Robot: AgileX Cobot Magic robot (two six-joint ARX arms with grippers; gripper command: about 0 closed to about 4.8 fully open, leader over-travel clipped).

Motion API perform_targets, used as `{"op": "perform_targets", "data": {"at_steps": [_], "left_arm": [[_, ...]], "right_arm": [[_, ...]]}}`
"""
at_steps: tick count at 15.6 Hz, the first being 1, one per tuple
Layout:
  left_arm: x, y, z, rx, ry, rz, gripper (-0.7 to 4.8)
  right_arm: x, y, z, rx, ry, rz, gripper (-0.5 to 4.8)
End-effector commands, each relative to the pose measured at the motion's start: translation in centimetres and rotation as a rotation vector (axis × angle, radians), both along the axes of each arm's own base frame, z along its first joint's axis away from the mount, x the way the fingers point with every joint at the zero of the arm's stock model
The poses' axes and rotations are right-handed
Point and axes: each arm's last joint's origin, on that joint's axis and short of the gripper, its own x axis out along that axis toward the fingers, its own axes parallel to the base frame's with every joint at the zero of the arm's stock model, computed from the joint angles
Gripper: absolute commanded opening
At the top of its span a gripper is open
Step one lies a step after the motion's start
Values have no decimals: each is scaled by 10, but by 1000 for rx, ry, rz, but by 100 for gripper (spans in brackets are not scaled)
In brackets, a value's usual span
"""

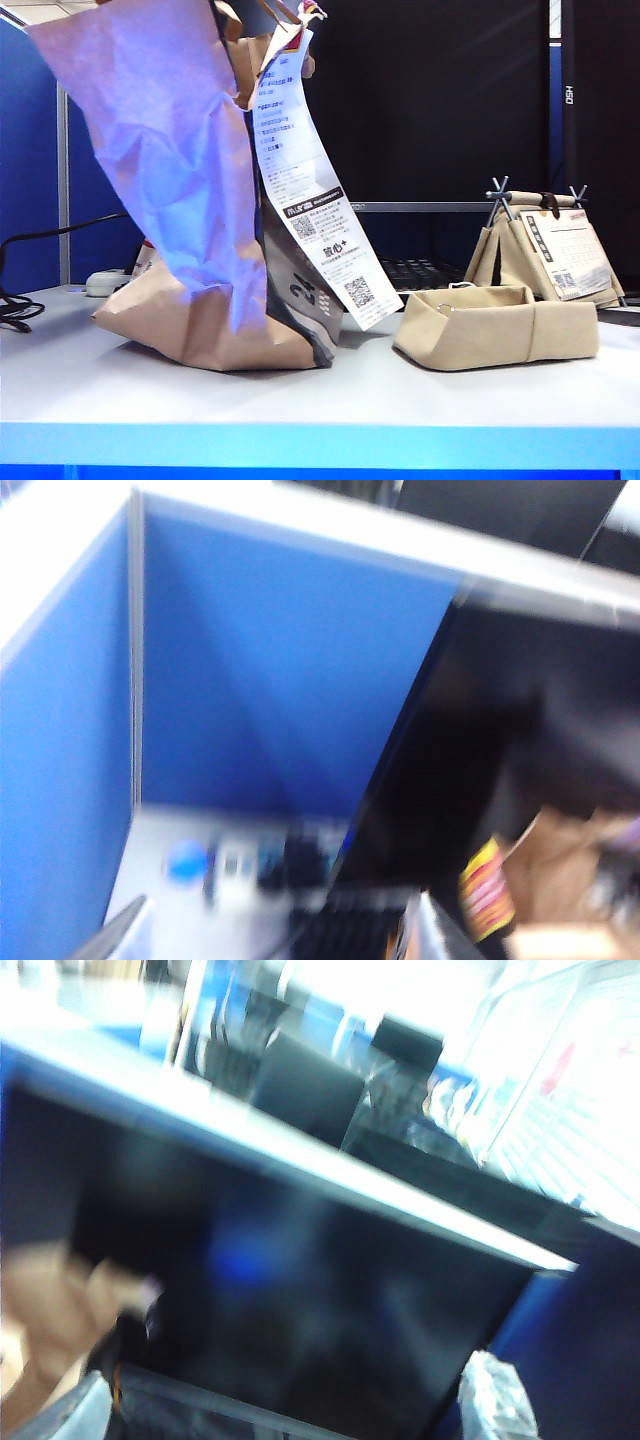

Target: Open the paper bag and put two oranges into the paper bag.

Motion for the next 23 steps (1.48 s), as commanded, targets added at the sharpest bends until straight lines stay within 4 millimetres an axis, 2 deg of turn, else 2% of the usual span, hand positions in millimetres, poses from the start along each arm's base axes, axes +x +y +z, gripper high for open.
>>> {"op": "perform_targets", "data": {"at_steps": [1, 3, 4, 6, 8, 9, 12, 13, 14, 16, 17, 18, 19, 21, 22, 23], "left_arm": [[-36, -20, 15, -8, -165, -47, 335], [-62, -39, 10, 19, -237, -81, 335], [-71, -45, 3, 20, -243, -117, 335], [-80, -61, -23, -5, -244, -278, 335], [-91, -80, -50, -16, -248, -403, 335], [-110, -90, -67, -9, -276, -443, 335], [-159, -101, -100, 61, -434, -361, 335], [-180, -104, -123, 99, -474, -304, 329], [-190, -106, -141, 81, -477, -283, 328], [-201, -106, -179, 31, -476, -199, 327], [-199, -105, -220, -40, -438, -171, 326], [-194, -104, -238, -66, -412, -174, 326], [-184, -104, -253, -86, -358, -220, 326], [-170, -111, -281, -27, -297, -359, 322], [-162, -115, -298, 20, -251, -329, 274], [-158, -115, -306, 20, -225, -257, 270]], "right_arm": [[-37, -77, 12, 209, -30, 130, 479], [-51, -108, 7, 221, -9, 176, 330], [-54, -117, 1, 197, 17, 168, 300], [-57, -129, -12, 199, 102, 61, 301], [-53, -120, -21, 140, 138, 13, 301], [-47, -109, -29, 73, 159, -37, 300], [-39, -90, -49, 20, 174, -70, 299], [-39, -87, -62, 38, 172, -38, 274], [-40, -89, -76, 66, 164, -12, 268], [-46, -102, -114, 142, 133, 59, 267], [-54, -117, -160, 223, 76, 151, 239], [-59, -124, -187, 270, 49, 233, 231], [-61, -128, -215, 312, 37, 270, 186], [-62, -130, -268, 399, 44, 275, 128], [-60, -126, -303, 436, 56, 275, -14], [-57, -120, -322, 442, 54, 229, -3]]}}
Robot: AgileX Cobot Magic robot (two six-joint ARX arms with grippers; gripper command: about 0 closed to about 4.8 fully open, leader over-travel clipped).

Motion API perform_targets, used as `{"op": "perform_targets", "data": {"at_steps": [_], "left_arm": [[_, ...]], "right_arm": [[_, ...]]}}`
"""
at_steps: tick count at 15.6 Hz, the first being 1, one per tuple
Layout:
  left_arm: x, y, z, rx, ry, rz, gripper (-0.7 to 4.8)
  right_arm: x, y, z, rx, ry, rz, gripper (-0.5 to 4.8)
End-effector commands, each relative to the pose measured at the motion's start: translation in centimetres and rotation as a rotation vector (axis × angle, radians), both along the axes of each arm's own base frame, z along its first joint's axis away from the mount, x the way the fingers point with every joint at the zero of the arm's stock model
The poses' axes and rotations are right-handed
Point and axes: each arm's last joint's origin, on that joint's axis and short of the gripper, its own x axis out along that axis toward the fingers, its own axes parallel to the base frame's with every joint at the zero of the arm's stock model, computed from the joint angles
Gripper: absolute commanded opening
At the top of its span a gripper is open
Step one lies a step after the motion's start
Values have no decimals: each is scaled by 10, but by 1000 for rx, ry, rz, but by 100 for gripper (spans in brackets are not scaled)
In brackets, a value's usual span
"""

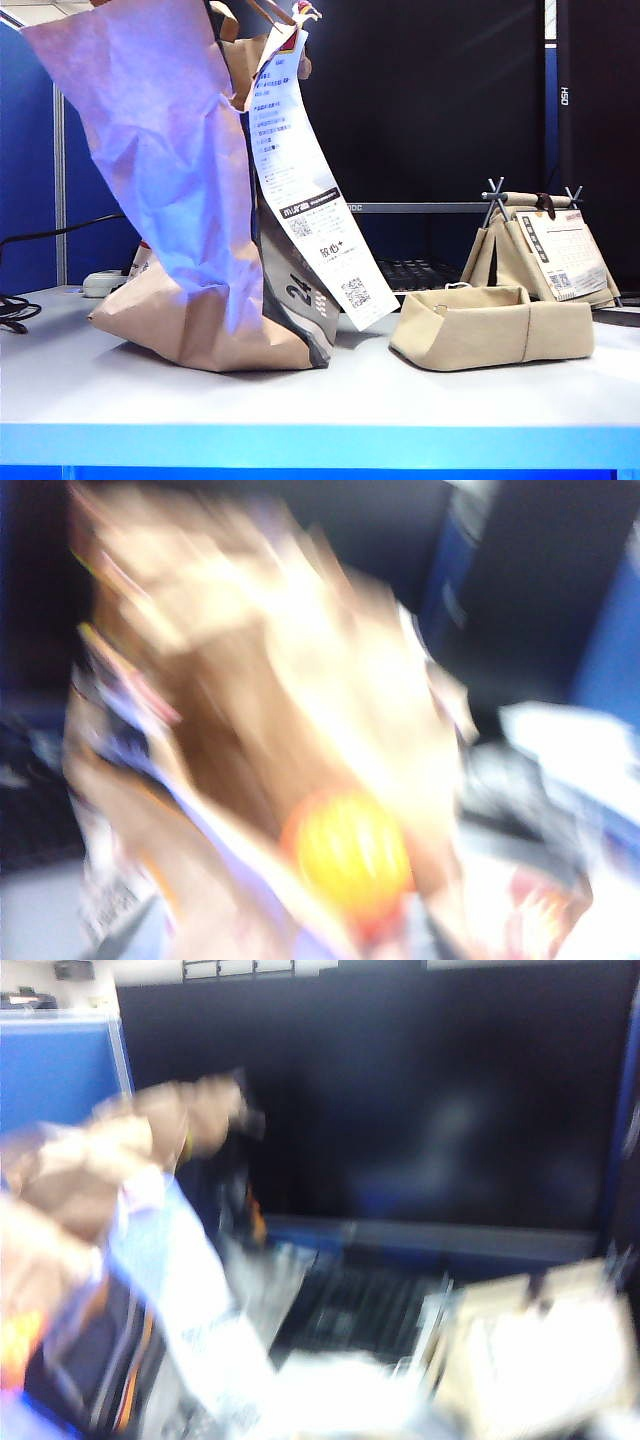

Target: Open the paper bag and put two oranges into the paper bag.

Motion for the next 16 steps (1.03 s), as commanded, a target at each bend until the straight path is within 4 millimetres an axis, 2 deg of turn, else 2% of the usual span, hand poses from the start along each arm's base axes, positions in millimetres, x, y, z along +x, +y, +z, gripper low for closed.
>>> {"op": "perform_targets", "data": {"at_steps": [1, 2, 3, 4, 7, 9, 10, 12, 16], "left_arm": [[10, 1, -18, 30, 32, 230, 239], [14, 2, -26, 25, 62, 286, 152], [17, 2, -35, 14, 94, 333, 17], [23, 3, -50, 20, 133, 382, -5], [30, 5, -83, 40, 226, 496, -5], [32, 4, -97, 57, 269, 489, -5], [32, 3, -97, 53, 264, 467, -5], [32, 3, -97, 49, 266, 468, -4], [32, 3, -97, 43, 267, 471, -4]], "right_arm": [[9, 14, -37, 53, 21, -141, -3], [13, 22, -49, 28, 35, -180, -3], [17, 28, -61, 9, 42, -194, -3], [21, 37, -82, -24, 54, -213, -3], [29, 49, -128, -130, 93, -262, -1], [32, 54, -156, -170, 131, -254, -1], [31, 55, -162, -176, 158, -218, -1], [31, 57, -161, -164, 159, -144, -1], [31, 58, -161, -165, 160, -129, -1]]}}
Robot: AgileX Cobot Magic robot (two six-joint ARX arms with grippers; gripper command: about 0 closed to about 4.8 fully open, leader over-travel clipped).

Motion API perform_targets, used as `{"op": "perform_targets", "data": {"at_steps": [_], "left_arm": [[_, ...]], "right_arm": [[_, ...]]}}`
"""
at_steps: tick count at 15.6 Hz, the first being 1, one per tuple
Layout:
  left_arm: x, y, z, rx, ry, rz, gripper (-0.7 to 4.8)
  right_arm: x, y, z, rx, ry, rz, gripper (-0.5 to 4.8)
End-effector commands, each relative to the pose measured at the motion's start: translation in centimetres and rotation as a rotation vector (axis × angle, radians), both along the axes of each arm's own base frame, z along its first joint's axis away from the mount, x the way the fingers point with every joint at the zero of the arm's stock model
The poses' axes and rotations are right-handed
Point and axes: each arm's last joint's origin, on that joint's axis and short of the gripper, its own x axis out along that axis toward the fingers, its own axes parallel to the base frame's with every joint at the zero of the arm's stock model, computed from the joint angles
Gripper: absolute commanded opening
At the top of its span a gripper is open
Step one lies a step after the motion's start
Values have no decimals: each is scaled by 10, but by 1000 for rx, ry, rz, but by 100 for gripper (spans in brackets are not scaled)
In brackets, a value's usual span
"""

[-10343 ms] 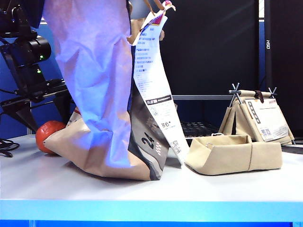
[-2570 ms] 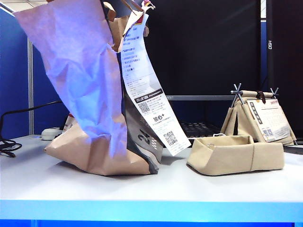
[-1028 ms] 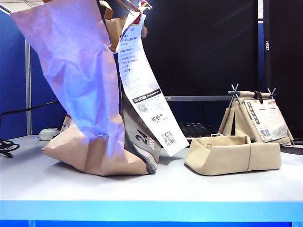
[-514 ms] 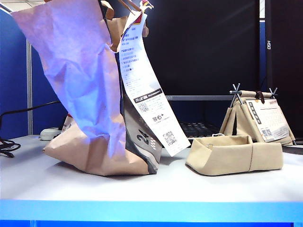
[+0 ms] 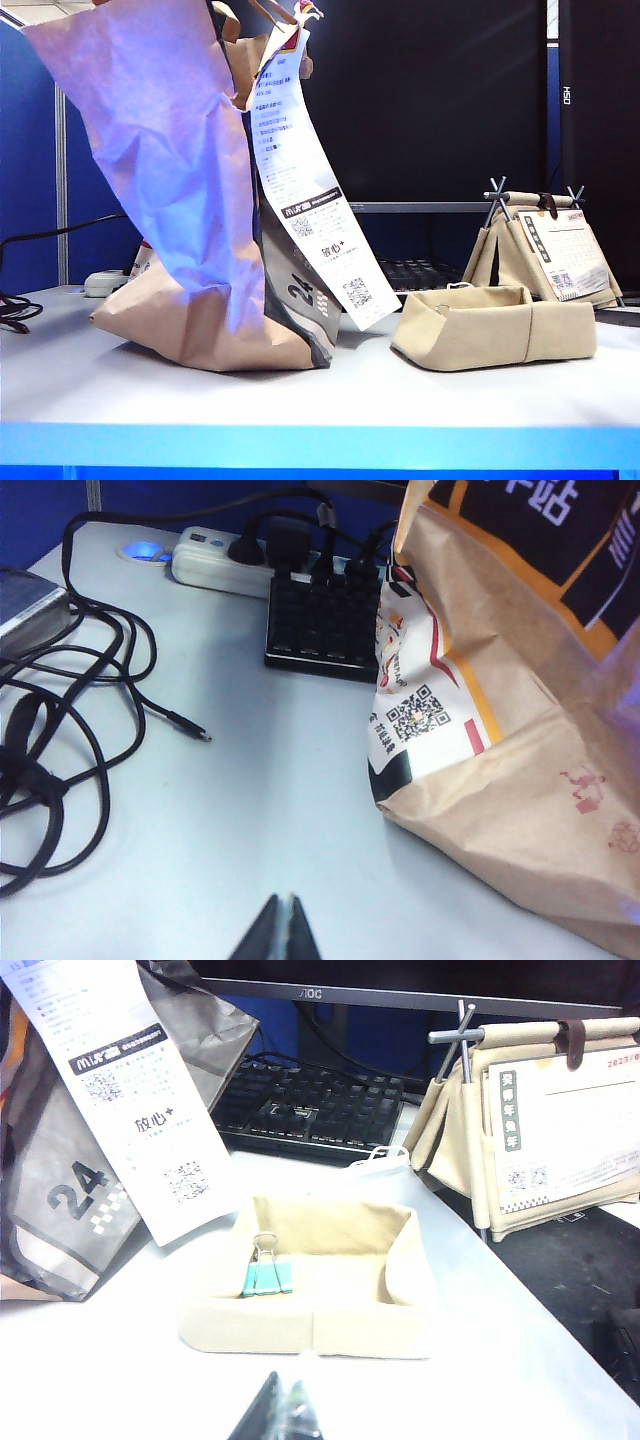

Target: Open the paper bag and put two oranges into the paper bag.

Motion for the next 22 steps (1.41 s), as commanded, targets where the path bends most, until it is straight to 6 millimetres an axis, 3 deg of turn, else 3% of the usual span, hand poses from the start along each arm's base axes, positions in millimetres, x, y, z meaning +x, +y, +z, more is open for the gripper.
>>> {"op": "perform_targets", "data": {"at_steps": [1, 5, 9, 13, 22], "left_arm": [[0, 0, -2, -1, 9, 0, -4], [0, 1, -2, -2, 9, 11, -4], [1, 11, -2, -2, 9, 110, -4], [2, 22, -2, -2, 8, 227, -4], [2, 21, -2, -2, 8, 222, -4]], "right_arm": [[0, 1, -1, 7, 0, 5, -1], [11, -8, -1, 19, 6, -80, -1], [32, -48, -1, 23, 0, -579, -1], [33, -82, -1, 20, -7, -969, -1], [33, -84, -1, 18, -7, -1000, -1]]}}
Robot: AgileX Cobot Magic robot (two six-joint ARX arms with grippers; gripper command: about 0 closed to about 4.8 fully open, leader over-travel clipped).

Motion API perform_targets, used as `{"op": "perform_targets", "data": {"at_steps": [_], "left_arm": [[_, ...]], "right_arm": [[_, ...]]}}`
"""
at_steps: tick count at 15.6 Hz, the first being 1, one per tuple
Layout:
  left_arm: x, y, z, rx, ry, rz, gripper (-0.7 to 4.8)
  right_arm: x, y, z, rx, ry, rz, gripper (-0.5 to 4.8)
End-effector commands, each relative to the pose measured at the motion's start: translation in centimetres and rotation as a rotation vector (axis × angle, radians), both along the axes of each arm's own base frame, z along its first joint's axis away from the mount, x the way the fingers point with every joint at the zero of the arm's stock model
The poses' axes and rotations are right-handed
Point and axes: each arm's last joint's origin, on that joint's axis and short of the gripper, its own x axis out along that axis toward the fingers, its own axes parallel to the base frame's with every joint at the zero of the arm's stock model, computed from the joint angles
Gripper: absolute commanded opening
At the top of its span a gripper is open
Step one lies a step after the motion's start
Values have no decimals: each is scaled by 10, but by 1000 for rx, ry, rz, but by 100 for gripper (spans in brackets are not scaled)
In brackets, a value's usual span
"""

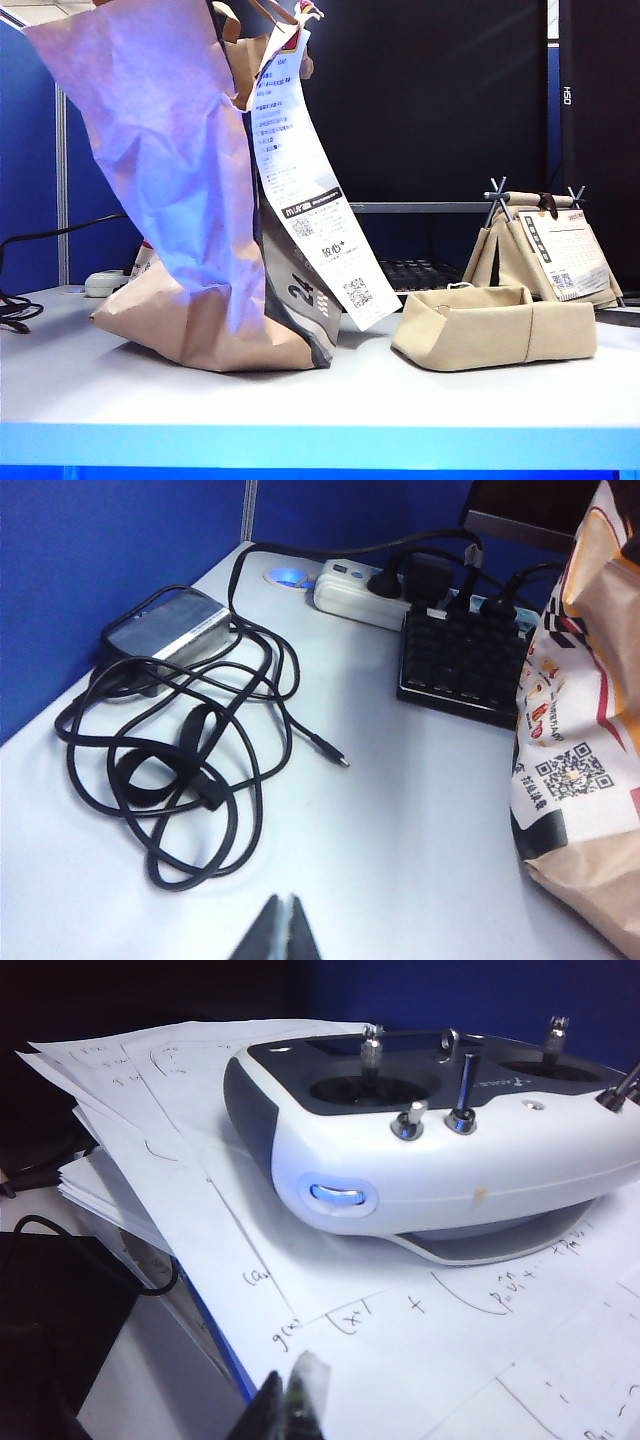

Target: Open the paper bag and put two oranges into the paper bag.

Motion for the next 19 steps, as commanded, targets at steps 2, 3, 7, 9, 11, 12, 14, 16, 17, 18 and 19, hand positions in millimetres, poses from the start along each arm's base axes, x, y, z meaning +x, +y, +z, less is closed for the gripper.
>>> {"op": "perform_targets", "data": {"at_steps": [2, 3, 7, 9, 11, 12, 14, 16, 17, 18, 19], "left_arm": [[0, 0, -2, 0, 8, 1, -4], [0, 0, -2, 1, 8, 1, -4], [0, 0, -2, 0, 8, 1, -4], [0, 0, -2, 0, 8, 1, -4], [0, 0, -2, 0, 8, 1, -4], [0, 0, -2, 0, 8, 1, -4], [0, 0, -2, 0, 8, 1, -4], [0, 0, -2, 1, 8, 1, -4], [0, 0, -2, 0, 8, 1, -4], [0, 0, -2, 0, 8, 1, -4], [0, 0, -2, 0, 8, 1, -4]], "right_arm": [[0, 0, -2, 2, -4, -1, -1], [0, 0, -2, 2, -5, -1, -1], [0, 0, -2, 2, -4, -1, -1], [2, 2, 1, 38, -53, 60, -1], [6, 11, -4, 154, -38, 410, -1], [7, 18, -4, 194, -27, 633, -1], [6, 24, -7, 238, 18, 839, -1], [7, 24, -7, 233, 10, 826, -1], [7, 23, -6, 229, 6, 813, -1], [7, 23, -6, 230, 6, 814, -1], [7, 24, -6, 230, 6, 814, -1]]}}
